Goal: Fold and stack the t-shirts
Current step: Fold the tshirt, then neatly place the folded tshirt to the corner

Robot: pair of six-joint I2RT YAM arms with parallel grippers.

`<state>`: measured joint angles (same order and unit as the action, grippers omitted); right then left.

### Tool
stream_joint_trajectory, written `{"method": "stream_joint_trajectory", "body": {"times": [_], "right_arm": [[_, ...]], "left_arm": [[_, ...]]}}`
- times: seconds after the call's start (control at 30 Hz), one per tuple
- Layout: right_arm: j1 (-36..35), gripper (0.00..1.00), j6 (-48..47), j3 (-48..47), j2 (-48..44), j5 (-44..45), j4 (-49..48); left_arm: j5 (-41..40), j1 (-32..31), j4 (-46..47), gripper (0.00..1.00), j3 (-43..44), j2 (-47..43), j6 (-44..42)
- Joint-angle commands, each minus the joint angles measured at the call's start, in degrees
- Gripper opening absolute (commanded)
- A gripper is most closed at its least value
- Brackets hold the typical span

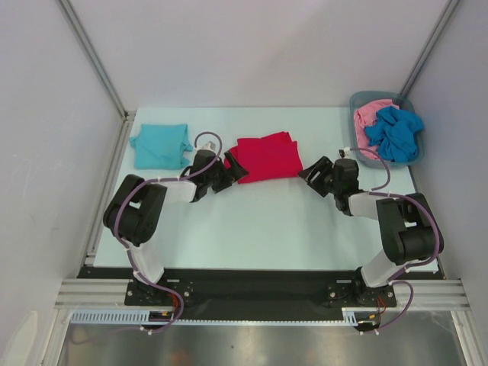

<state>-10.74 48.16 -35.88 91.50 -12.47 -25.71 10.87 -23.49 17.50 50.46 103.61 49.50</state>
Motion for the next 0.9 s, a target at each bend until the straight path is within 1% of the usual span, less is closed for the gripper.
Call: {"method": "stream_joint_trajectory", "body": {"times": [0.0,0.2,0.37,0.57,0.73,0.87], "right_arm": [[0.2,0.67,1.05,-0.86,0.6,-1.15,-6.18],[0.55,0.71,3.34,0.02,7.1,-4.83,-14.7],[2.21,0.73,5.1,-0.42,13.07,-8.44,-22.43],[3.53,0.73,6.06,-5.6,17.83,-10.03,-23.85],[3.45,0.74,8.44,-10.78,23.45,-11.08,-25.7],[3.36,0.76,8.62,-16.13,26.27,-12.75,-25.09]], "left_arm": [[-0.24,-0.77,2.27,1.0,0.78,-0.61,0.34],[3.18,-0.69,9.21,1.0,0.25,2.38,1.92],[4.68,0.37,8.44,1.0,4.2,5.54,2.62],[3.98,1.42,5.54,1.0,10.09,7.21,0.78],[4.24,1.86,5.62,1.0,13.43,9.32,0.34],[4.86,2.04,6.41,1.0,15.37,11.6,0.6]]}}
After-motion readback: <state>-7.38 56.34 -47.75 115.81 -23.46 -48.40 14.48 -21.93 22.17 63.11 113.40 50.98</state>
